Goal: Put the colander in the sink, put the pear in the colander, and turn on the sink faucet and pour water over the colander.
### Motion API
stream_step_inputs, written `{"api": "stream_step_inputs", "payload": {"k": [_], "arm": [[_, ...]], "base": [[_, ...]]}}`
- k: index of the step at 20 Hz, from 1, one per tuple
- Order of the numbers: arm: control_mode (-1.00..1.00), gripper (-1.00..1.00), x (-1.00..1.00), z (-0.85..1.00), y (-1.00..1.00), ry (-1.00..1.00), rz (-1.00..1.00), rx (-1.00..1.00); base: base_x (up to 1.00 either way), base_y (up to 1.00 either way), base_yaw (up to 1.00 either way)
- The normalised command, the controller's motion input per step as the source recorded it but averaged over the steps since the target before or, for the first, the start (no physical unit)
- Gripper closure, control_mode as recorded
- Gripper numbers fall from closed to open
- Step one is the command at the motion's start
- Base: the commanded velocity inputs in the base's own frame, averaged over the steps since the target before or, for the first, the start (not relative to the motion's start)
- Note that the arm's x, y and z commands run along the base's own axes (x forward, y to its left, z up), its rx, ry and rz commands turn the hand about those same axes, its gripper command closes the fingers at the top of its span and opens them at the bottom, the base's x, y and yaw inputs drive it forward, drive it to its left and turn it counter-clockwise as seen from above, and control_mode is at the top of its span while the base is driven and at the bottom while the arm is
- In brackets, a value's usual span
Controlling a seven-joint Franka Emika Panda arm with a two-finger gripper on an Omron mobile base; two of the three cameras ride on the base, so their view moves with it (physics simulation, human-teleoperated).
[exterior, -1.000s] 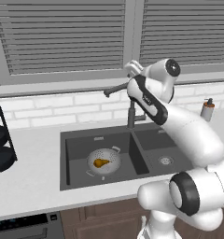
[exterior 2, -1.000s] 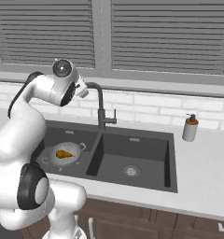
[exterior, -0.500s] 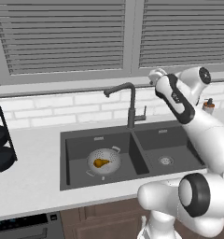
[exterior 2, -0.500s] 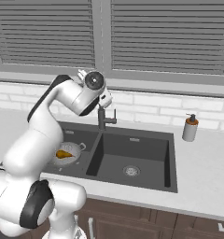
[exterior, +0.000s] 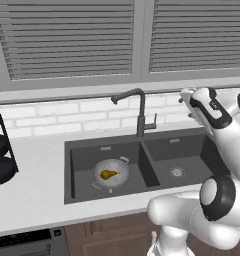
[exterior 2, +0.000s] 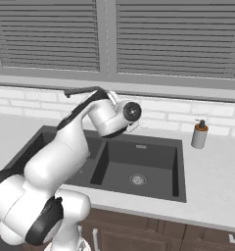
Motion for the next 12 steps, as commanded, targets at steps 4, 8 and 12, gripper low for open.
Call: {"api": "stream_step_inputs", "payload": {"k": [4,8,12], "arm": [[-1.00,-1.00,-0.01,-0.21,-0.15,-0.02,0.16,-0.13],[-1.00,-1.00,0.09,-0.02,-0.06,0.00,0.20,-0.30],[-1.00,-1.00,0.10,-0.40,0.00,-0.01,0.23,-0.41]], "base": [[0.00,0.00,0.00],[0.00,0.00,0.00],[0.00,0.00,0.00]]}}
